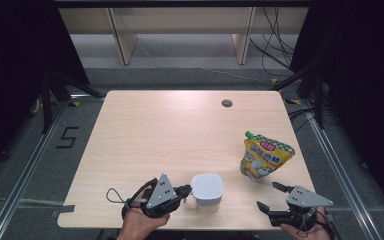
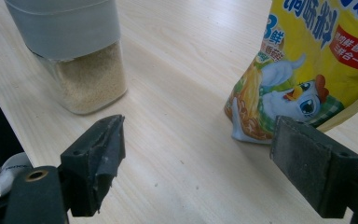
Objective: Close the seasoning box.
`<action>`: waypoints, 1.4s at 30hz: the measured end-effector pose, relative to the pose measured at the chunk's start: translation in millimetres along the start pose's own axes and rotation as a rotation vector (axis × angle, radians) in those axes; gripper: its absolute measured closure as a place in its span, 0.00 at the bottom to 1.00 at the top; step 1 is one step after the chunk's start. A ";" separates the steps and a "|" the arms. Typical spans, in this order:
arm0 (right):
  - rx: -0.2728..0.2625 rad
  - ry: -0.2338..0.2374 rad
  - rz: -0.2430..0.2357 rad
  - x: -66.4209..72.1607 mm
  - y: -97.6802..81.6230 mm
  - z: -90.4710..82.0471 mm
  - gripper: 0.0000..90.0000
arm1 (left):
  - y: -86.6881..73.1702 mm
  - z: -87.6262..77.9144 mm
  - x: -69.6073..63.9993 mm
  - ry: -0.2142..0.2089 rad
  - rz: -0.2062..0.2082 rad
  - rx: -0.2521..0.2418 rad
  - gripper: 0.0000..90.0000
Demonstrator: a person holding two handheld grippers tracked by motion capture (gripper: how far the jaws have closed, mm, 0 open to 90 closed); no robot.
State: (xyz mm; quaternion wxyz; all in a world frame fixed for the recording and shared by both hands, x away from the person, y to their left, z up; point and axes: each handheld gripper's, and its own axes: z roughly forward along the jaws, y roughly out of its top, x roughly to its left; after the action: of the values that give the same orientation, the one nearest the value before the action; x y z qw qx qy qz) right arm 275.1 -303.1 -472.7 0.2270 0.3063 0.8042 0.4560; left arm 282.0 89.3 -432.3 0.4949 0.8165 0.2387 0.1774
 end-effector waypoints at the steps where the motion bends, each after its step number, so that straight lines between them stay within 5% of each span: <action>1: 0.002 0.002 0.005 0.2 0.0 -0.1 0.21 | -0.5 -0.8 0.3 -0.001 -0.016 -0.001 0.93; 18: 0.004 0.004 0.020 0.8 -0.2 -0.1 0.21 | -7.9 -25.2 17.5 0.013 -0.067 -0.055 0.67; 26: 0.012 -0.003 0.019 0.9 -0.1 -0.6 0.21 | -24.1 -33.8 23.8 0.052 -0.115 -0.026 0.55; 42: 0.017 0.006 0.009 0.4 -0.8 0.7 0.21 | -59.1 -34.6 20.6 0.026 -0.130 0.068 0.34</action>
State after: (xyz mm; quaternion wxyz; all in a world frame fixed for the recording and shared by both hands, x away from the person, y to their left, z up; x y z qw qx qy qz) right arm 274.9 -302.7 -473.8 0.2199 0.3106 0.8072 0.4511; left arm 268.1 149.5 -468.5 0.4743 0.8132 0.3034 0.1475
